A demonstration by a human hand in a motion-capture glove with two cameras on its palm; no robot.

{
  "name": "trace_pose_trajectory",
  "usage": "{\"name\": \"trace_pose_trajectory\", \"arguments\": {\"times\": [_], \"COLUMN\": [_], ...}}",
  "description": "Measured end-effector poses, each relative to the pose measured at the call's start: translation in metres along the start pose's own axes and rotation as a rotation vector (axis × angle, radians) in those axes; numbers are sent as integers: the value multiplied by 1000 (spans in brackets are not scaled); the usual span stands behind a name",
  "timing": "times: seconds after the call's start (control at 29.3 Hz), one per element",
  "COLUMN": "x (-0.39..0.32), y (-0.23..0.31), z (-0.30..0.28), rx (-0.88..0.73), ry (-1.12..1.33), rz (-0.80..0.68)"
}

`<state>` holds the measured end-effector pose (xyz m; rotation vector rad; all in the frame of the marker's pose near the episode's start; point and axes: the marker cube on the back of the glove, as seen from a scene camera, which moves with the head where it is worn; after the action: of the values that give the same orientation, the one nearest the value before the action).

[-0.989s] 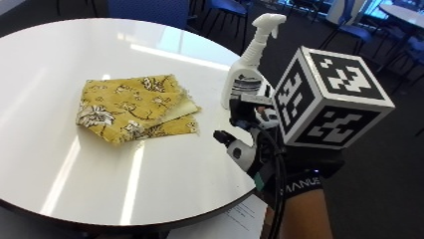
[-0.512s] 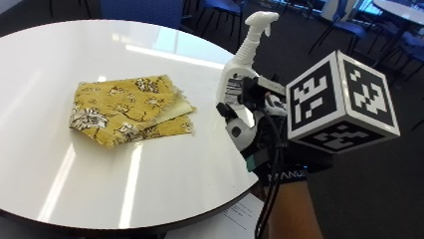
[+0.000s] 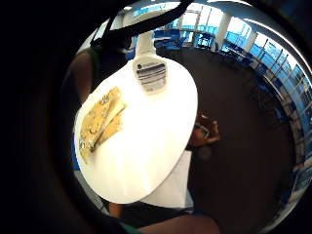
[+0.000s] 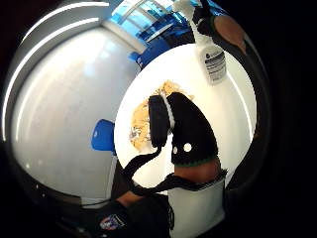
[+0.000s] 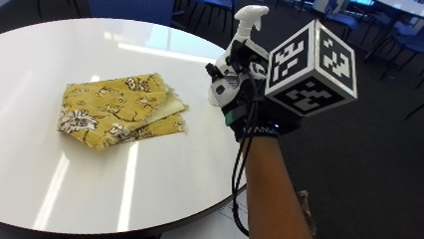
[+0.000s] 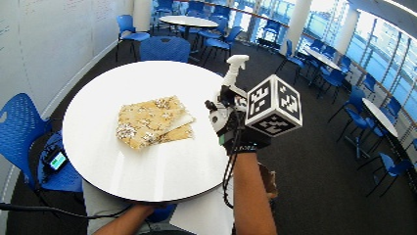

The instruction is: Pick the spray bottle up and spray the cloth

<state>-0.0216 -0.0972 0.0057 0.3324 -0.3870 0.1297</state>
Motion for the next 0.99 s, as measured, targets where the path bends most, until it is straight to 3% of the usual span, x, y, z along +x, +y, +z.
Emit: {"name": "trace_pose_trajectory", "arguments": {"times": [0.44,0.65,0.99], "x": [-1,21,38], "y": [-50,-68,-99], "z": [45,59,72], "rx": [101,115,158], "ry": [-276,-457,-541], "rz": [95,223,337]}}
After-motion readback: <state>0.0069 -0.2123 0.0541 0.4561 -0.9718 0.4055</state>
